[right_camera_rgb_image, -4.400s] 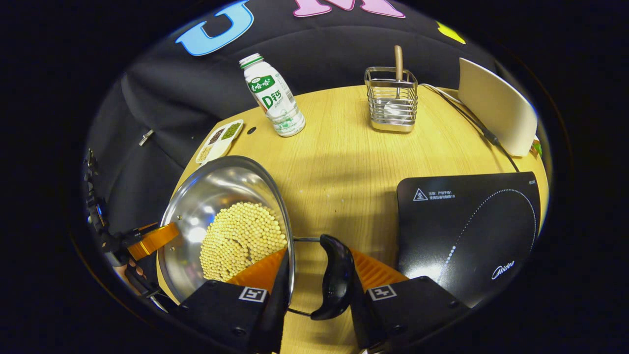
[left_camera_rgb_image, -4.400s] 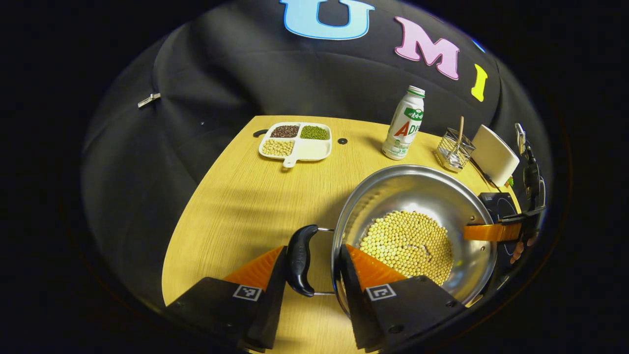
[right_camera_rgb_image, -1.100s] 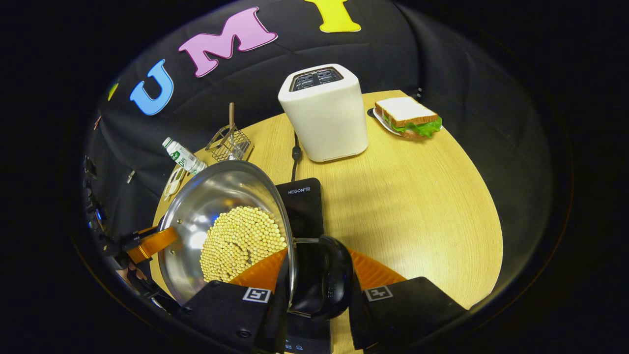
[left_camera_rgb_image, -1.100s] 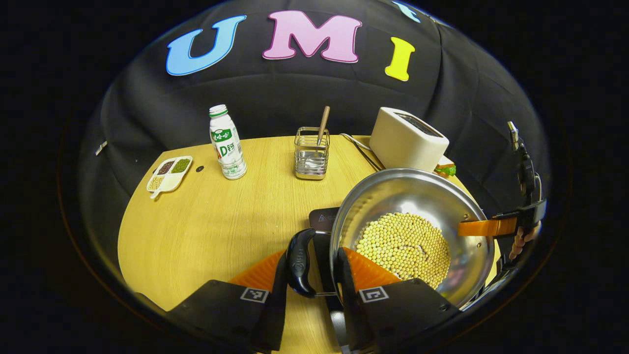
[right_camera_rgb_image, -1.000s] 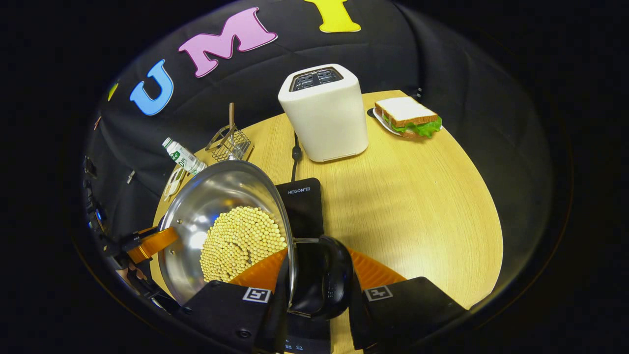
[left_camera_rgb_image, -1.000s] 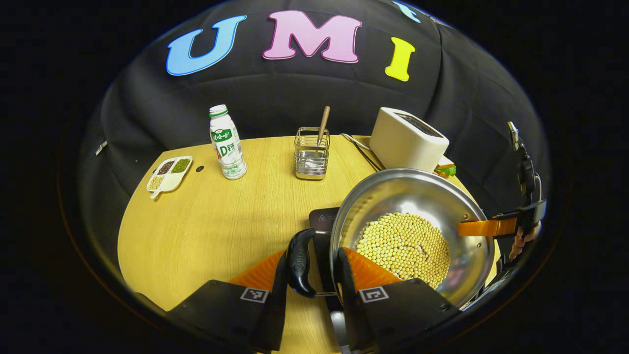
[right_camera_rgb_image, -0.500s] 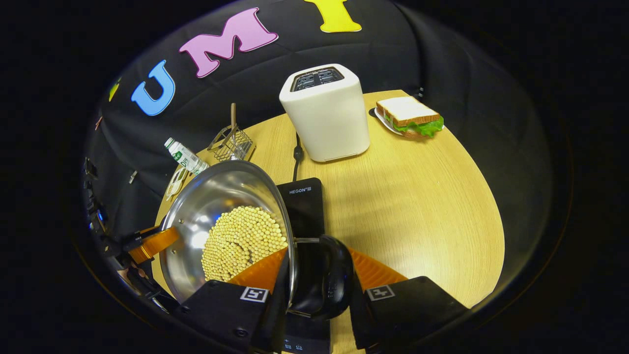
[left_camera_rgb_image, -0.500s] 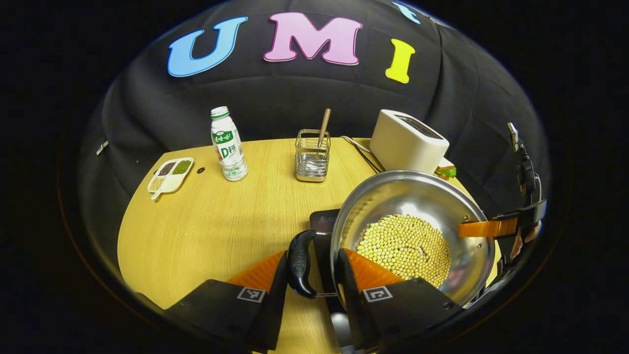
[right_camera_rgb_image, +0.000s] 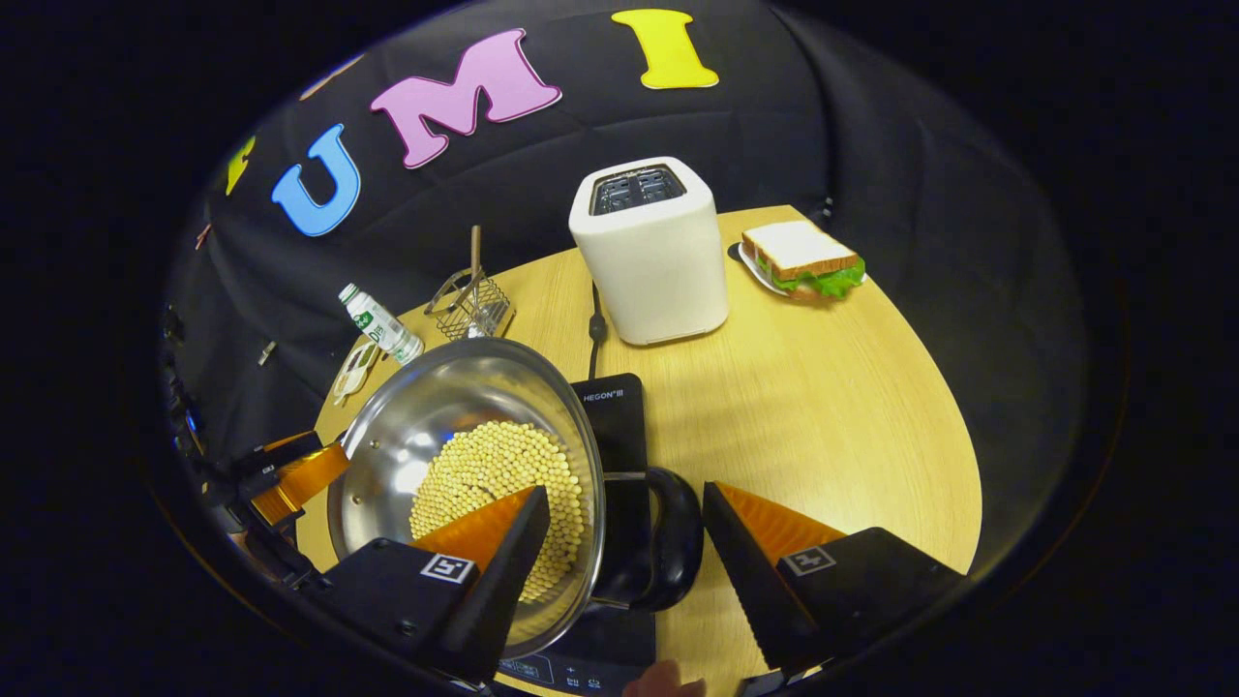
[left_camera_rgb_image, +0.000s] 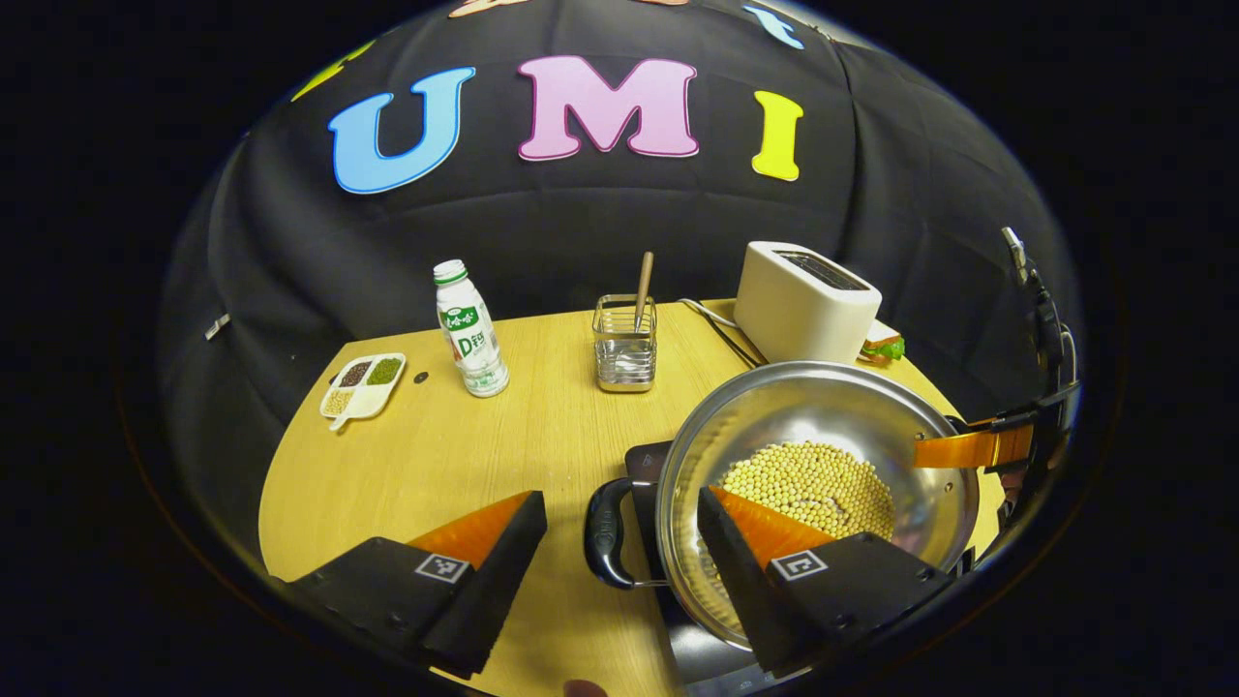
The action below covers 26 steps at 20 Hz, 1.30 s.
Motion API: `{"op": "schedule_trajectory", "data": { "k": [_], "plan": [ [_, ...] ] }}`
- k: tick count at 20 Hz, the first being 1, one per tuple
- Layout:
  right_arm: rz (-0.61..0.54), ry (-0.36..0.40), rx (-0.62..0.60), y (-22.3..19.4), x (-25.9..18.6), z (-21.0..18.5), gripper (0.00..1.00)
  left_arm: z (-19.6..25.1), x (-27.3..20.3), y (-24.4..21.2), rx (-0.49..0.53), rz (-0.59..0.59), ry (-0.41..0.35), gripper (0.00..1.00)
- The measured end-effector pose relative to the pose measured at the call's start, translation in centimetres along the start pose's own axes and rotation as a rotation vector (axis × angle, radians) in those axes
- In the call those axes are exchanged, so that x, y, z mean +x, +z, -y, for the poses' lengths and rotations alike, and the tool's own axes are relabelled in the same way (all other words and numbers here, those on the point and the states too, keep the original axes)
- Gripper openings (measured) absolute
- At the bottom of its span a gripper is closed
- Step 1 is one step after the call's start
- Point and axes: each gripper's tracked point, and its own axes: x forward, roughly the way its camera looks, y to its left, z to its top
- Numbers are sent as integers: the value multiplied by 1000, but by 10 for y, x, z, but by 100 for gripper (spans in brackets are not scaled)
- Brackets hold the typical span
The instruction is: First push the handle of the pot to place it horizontally, then grasp the pot with both hands and set it on the induction cooktop.
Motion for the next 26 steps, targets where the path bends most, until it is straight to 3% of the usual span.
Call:
{"op": "schedule_trajectory", "data": {
  "k": [4, 11, 15, 18, 22, 26],
  "plan": [
    [145, -46, -53, 25, -27, 7, 99, -3, -28, 23, 16, 106, 47, 97],
    [510, -124, -147, 77, -128, 13, 99, 0, -127, 82, -3, 453, 107, 96],
    [694, -124, -183, 97, -199, 3, 98, 6, -184, 96, -1, 574, 125, 96],
    [832, -82, -189, 107, -248, -16, 98, 14, -219, 95, -9, 642, 133, 96],
    [957, -14, -204, 98, -291, -37, 98, 21, -250, 84, -13, 688, 153, 96],
    [1054, -15, -248, 85, -322, -40, 98, 24, -290, 84, -1, 775, 198, 96]
  ]
}}
